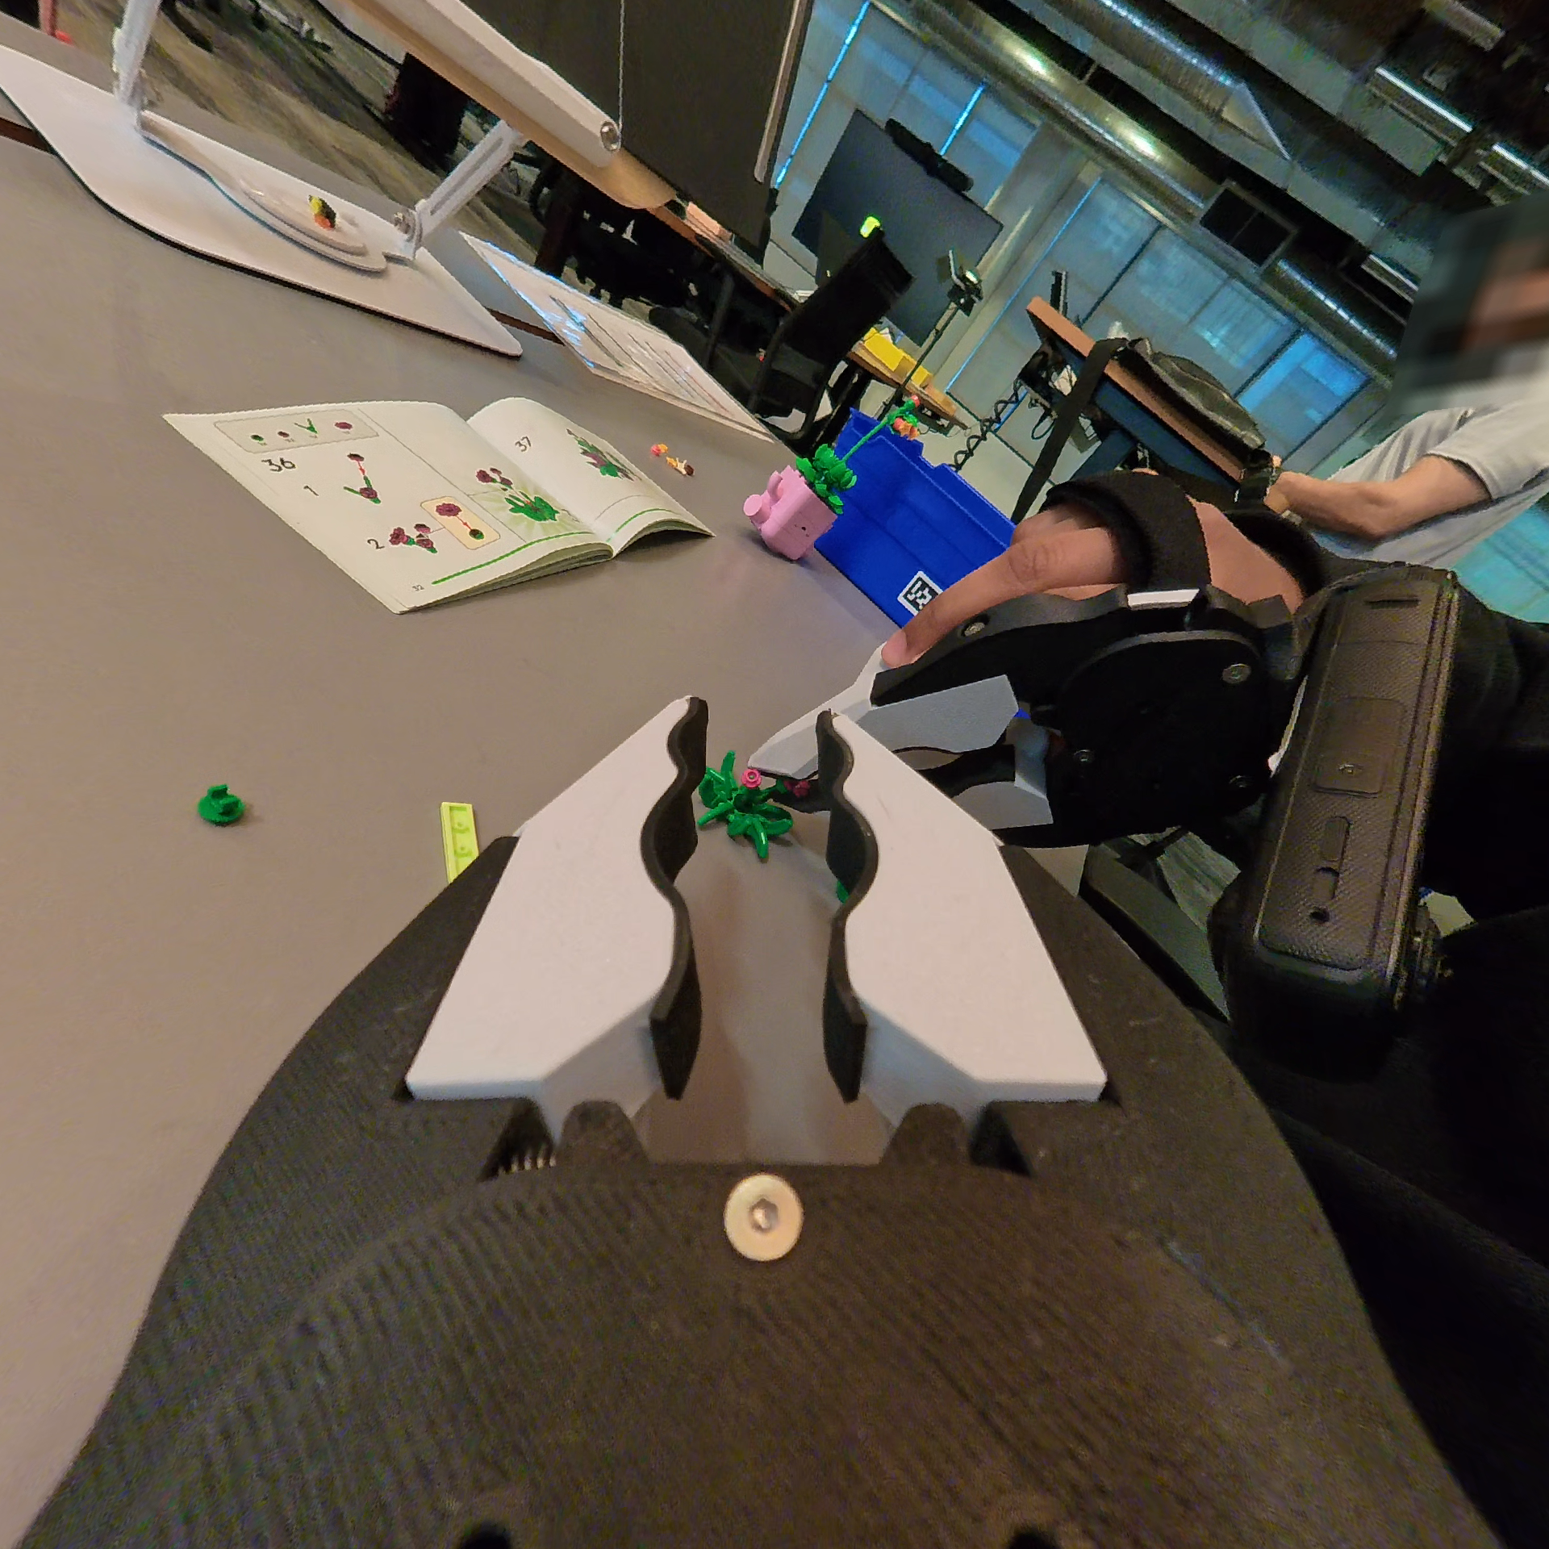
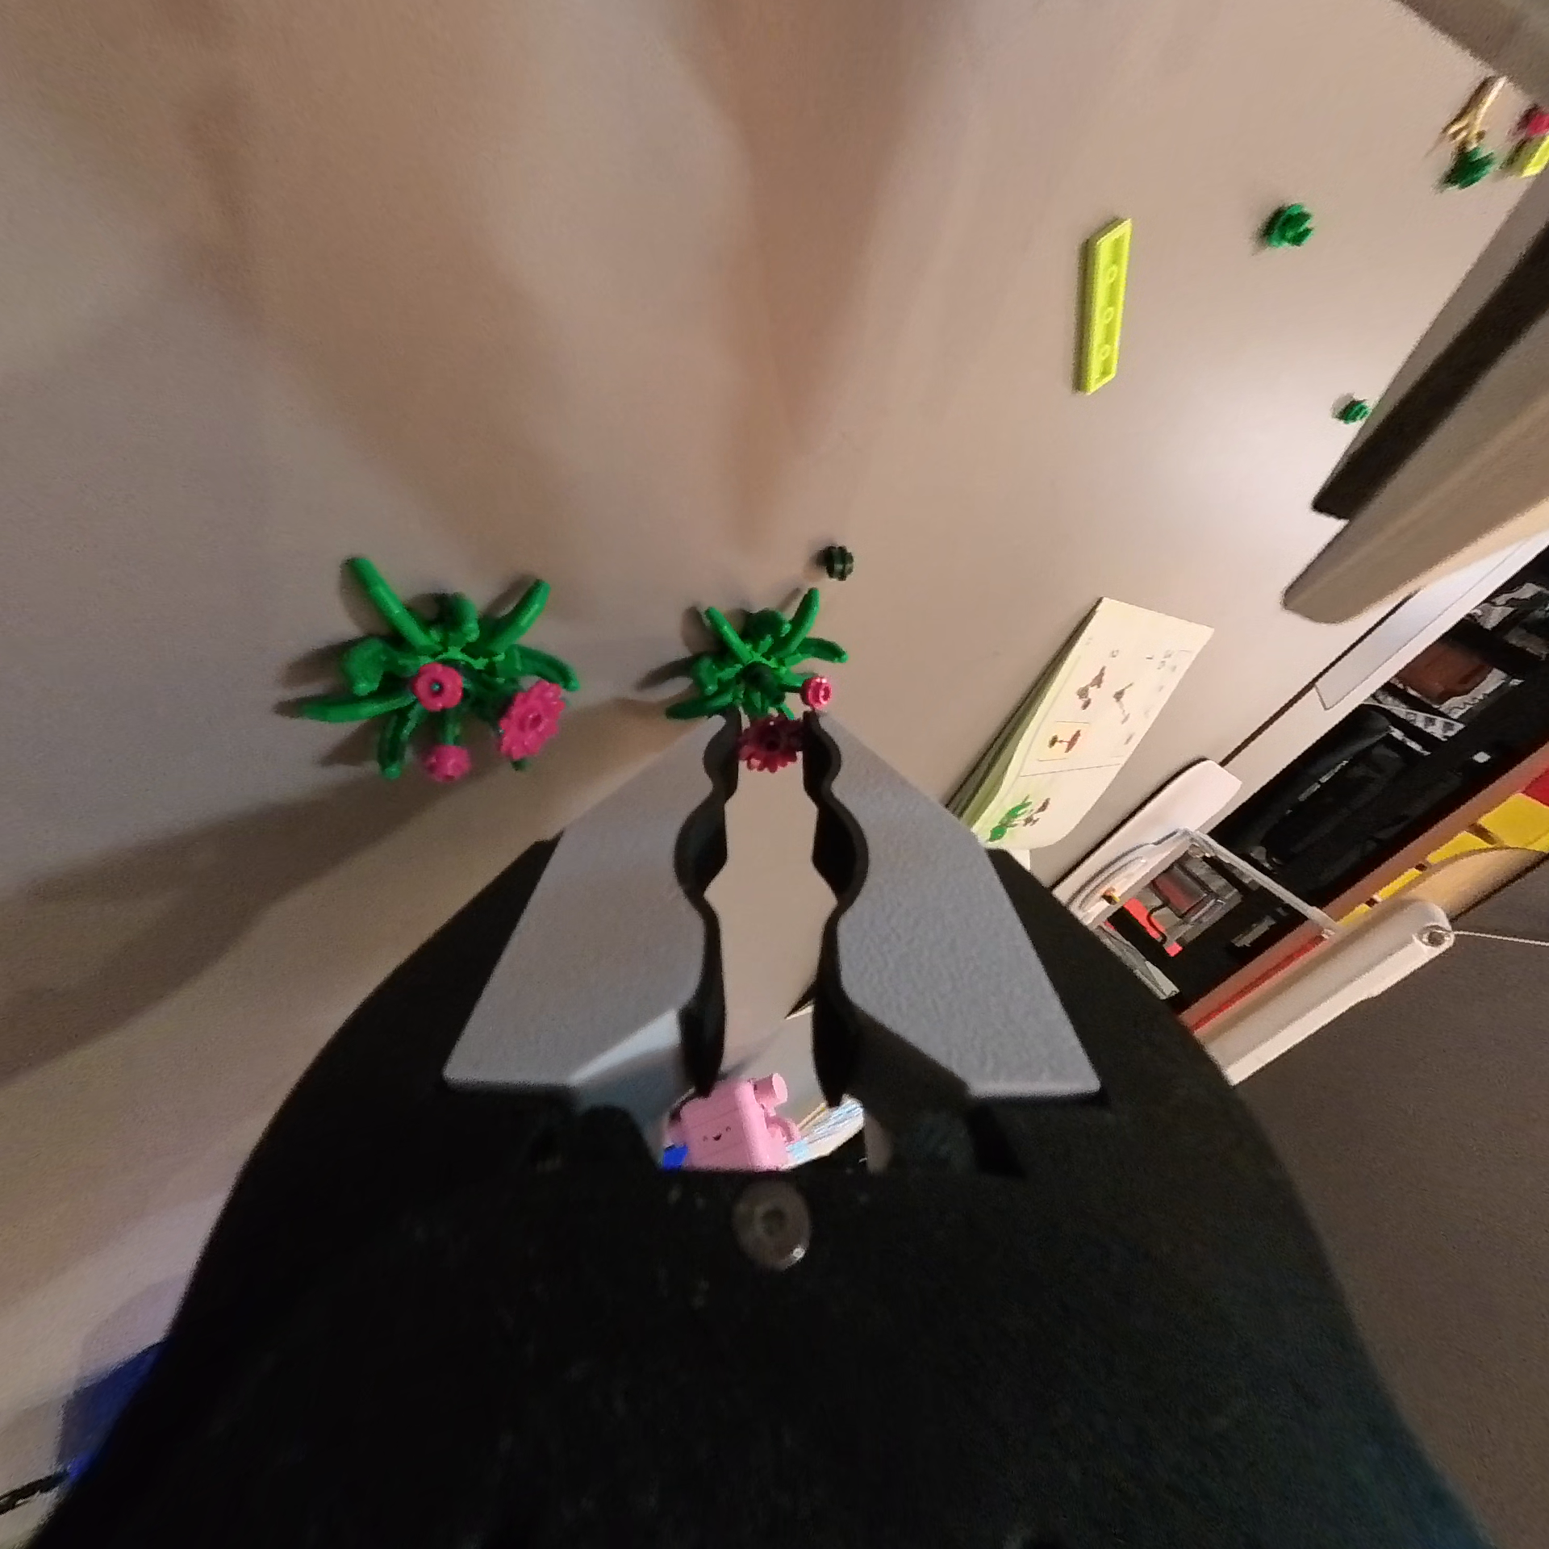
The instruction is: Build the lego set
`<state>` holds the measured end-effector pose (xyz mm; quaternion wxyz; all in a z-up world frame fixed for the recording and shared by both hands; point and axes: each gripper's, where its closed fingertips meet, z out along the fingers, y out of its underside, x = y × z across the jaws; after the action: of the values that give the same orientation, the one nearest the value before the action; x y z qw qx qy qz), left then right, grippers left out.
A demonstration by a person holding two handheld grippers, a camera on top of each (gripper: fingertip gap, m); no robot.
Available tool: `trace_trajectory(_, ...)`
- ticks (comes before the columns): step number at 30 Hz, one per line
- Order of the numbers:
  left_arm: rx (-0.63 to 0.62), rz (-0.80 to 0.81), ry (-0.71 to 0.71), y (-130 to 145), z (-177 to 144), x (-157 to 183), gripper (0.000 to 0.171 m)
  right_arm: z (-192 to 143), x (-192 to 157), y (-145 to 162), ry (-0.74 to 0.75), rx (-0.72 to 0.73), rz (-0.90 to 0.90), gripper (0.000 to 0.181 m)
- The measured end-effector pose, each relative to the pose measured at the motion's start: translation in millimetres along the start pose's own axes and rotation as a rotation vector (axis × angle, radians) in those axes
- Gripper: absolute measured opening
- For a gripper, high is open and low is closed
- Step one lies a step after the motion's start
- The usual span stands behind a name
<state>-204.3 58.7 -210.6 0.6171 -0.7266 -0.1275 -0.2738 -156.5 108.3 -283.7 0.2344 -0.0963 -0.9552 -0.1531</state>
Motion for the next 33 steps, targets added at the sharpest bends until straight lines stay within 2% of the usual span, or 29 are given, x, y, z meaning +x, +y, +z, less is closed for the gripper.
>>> trace_trajectory(26, -0.012, -0.002, 0.001, 3, 2, 0, 0.024, 0, -1, 1, 0.017, 0.006, 0.011, 0.013)
trace_trajectory(30, -0.019, -0.001, 0.002, 4, 3, 0, 0.024, -7, 0, 5, -0.016, 0.015, 0.106, 0.033)
trace_trajectory(33, -0.030, 0.008, 0.000, 6, 5, 2, 0.024, -17, 2, 9, 0.001, 0.050, 0.166, 0.031)
